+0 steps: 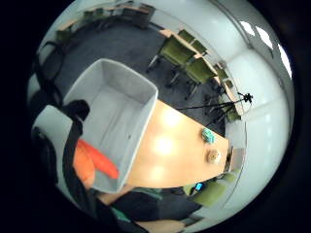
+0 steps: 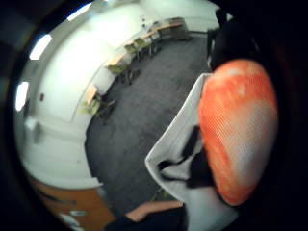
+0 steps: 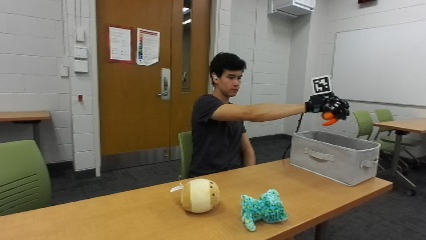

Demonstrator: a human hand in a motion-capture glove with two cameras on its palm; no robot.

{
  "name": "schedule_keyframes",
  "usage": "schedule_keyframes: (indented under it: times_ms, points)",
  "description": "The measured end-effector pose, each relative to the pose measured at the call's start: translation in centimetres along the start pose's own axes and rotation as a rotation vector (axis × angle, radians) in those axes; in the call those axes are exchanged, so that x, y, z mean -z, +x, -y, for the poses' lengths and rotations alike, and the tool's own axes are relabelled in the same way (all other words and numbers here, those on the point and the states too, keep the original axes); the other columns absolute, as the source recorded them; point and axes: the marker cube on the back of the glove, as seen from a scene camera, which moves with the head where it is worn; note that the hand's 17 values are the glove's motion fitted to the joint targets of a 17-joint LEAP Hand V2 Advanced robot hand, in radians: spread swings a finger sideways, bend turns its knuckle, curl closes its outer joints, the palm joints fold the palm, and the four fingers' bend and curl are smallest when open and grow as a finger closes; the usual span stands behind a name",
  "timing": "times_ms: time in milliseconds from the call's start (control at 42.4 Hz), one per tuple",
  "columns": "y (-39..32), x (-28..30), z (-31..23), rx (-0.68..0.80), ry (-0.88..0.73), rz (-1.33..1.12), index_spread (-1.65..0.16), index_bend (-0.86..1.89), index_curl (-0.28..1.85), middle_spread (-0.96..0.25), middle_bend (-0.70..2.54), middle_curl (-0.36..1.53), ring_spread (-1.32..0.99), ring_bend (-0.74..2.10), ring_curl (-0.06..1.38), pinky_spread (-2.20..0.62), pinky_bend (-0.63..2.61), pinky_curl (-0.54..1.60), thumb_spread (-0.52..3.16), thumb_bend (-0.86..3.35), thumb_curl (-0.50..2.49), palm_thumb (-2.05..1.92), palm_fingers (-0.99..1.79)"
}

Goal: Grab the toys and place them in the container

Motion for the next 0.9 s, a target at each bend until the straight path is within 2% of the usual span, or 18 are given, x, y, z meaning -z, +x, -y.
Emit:
schedule_keyframes:
  times_ms: [71, 118, 141, 189, 307, 377, 448, 660, 896]
  points:
    - [0.8, -0.9, -0.2, -0.044, -0.078, -0.071, -0.41, 0.07, -0.02, -0.47, 0.59, 0.76, -0.41, 1.19, 0.50, -0.43, 0.92, 0.41, 0.93, -0.03, 0.81, 0.39, 0.94]
    - [1.8, -1.3, -0.6, -0.015, -0.117, -0.121, -0.39, 0.09, 0.03, -0.37, 0.34, 0.70, -0.35, 0.99, 0.47, -0.33, 1.00, 0.47, 0.94, -0.21, 0.69, 0.04, 0.23]
    - [2.1, -1.3, -0.7, -0.009, -0.122, -0.123, -0.38, 0.13, 0.06, -0.34, 0.32, 0.71, -0.32, 0.97, 0.50, -0.30, 1.04, 0.51, 0.94, -0.19, 0.67, -0.01, 0.15]
    - [2.5, -1.0, -0.8, -0.043, -0.113, -0.087, -0.37, 0.16, 0.07, -0.29, 0.27, 0.67, -0.28, 0.88, 0.47, -0.25, 1.08, 0.50, 0.95, -0.15, 0.62, -0.08, 0.08]
    - [2.6, 0.1, -1.0, -0.190, -0.084, -0.087, -0.36, 0.19, 0.10, -0.22, 0.20, 0.61, -0.22, 0.74, 0.34, -0.16, 1.08, 0.43, 0.96, -0.11, 0.54, -0.11, 0.07]
    - [0.1, 0.6, -1.3, -0.258, -0.078, -0.172, -0.36, 0.21, 0.13, -0.20, 0.19, 0.59, -0.20, 0.72, 0.31, -0.13, 1.06, 0.41, 0.98, -0.10, 0.50, -0.11, 0.09]
    - [0.8, 1.5, -2.5, -0.289, -0.079, -0.198, -0.36, 0.22, 0.15, -0.18, 0.18, 0.58, -0.19, 0.70, 0.30, -0.10, 1.05, 0.40, 0.99, -0.09, 0.46, -0.11, 0.10]
    - [11.5, 4.2, -8.8, -0.389, -0.051, -0.248, -0.37, 0.20, 0.21, -0.17, 0.23, 0.56, -0.23, 0.76, 0.30, -0.06, 0.92, 0.35, 1.00, -0.08, 0.37, -0.10, 0.17]
    - [24.6, 6.3, -16.0, -0.601, -0.046, -0.252, -0.39, 0.22, 0.27, -0.18, 0.26, 0.55, -0.27, 0.74, 0.29, -0.04, 0.82, 0.32, 1.03, -0.07, 0.31, -0.08, 0.19]
